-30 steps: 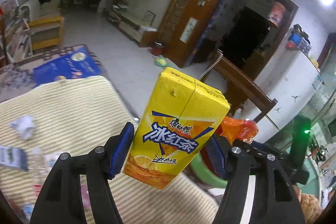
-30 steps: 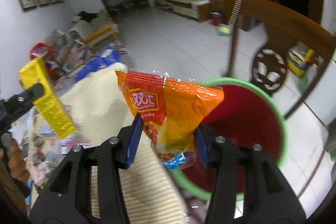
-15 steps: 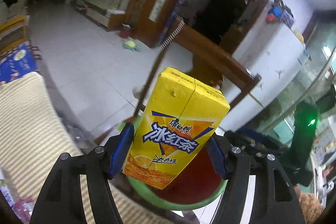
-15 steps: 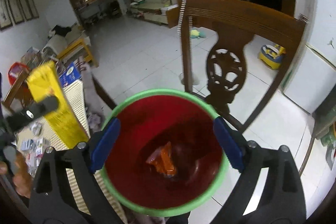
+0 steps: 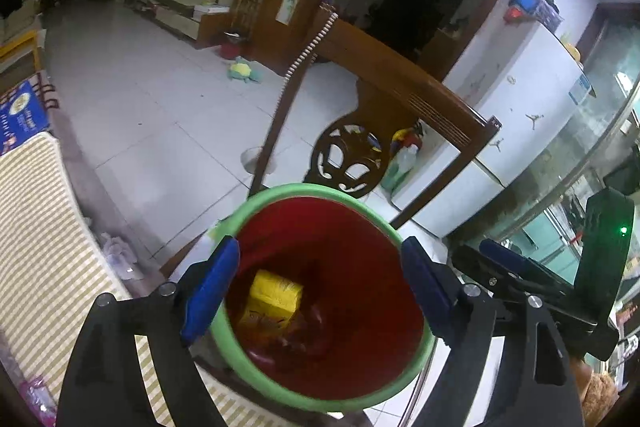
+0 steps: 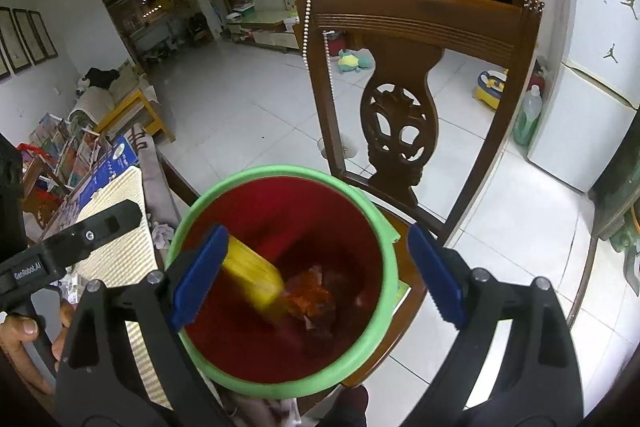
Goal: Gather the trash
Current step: 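Return both tools to the table toward the remaining trash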
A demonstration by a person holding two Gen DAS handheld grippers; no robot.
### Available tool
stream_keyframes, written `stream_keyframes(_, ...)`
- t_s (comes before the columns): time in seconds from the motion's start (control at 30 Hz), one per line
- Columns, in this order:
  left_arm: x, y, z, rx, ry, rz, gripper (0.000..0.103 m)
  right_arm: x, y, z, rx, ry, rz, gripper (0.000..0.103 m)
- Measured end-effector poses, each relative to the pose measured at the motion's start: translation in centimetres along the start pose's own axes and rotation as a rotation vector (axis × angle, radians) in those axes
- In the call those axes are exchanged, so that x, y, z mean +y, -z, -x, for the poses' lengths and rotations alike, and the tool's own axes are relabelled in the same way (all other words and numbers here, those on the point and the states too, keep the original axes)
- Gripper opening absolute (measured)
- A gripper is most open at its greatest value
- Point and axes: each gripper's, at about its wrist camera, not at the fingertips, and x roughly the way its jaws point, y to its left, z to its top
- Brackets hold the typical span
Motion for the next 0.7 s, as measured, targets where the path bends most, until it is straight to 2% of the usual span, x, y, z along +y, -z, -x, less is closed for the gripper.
stream_keyframes(0.2, 2.8, 1.4, 4.5, -0.059, -0.078, 0.066, 0.08, 3.5, 0.2, 0.0, -0.011, -0.051, 0.054, 0.089)
stream_keyframes(0.37, 6.6, 3.7, 9.7, -0.117, -0.188, 0.153, 0.081, 8.4, 0.8, -0.2, -0.004, -0.117, 0.118, 0.092)
stream_keyframes(0.6, 12.6, 7.6, 17.0, -0.171, -0.332, 0.257, 0.081, 18.1, 3.2, -1.3, 0.049, -0.245, 0.255, 0.092)
stream_keyframes(0.7, 15.7, 9.5, 21.2, -0.199, -0.424, 0.292, 0.082, 22.6, 4.9, -1.2, 0.077, -0.304, 0.319, 0.092)
